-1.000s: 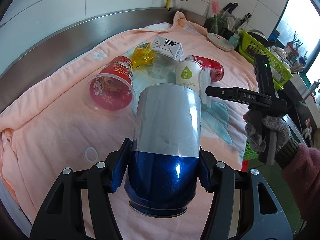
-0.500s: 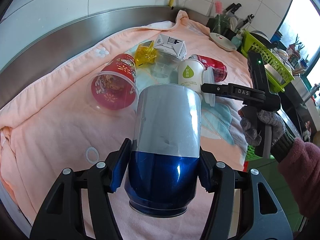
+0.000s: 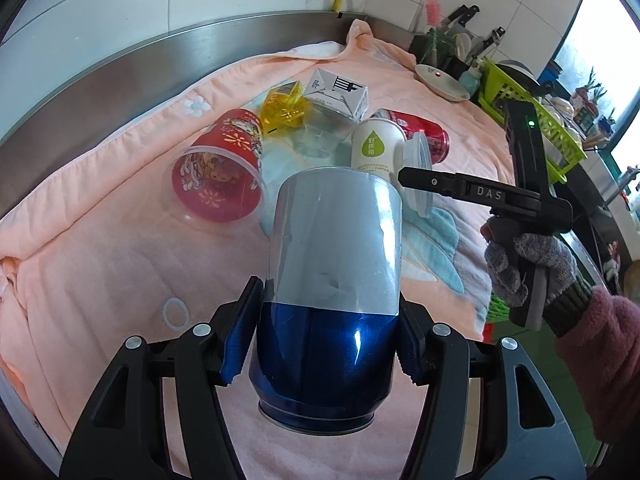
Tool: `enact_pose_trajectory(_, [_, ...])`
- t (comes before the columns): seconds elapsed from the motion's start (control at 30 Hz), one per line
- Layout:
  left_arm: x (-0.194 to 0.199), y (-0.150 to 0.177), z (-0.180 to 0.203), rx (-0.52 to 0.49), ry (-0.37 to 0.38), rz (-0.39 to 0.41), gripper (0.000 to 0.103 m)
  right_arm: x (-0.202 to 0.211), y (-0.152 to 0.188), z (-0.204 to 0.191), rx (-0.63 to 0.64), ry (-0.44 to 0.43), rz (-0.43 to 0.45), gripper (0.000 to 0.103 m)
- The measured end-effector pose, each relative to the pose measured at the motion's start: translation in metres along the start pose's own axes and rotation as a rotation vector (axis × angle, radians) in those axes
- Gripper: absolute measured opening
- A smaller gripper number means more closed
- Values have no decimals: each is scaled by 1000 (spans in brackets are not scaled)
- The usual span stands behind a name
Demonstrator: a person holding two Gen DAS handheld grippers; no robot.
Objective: Collect trash
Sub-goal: 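Grasp the white cup lid with the right tool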
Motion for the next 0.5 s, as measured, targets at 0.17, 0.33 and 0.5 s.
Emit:
enact_pose_trajectory(0.17, [1, -3, 20, -32, 31, 13, 59, 43, 13, 3, -18, 44, 67, 91])
enact_pose_trajectory(0.33, [-1, -4, 49, -80, 66, 15, 59, 92, 38, 28, -80, 106, 125, 91])
enact_pose_trajectory(0.5, [-4, -4, 90, -140, 115, 9, 59, 142, 74, 80, -161, 230, 146, 91])
Point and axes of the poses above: each gripper's, at about its wrist camera, not at the fingertips, and x roughly against the way its jaws point, z to its right, y to its underside, the point moved 10 cm from there along -x, roughly the way its jaws point, and after that the axes turned 3 degrees about -z, right-handed, at the moved point
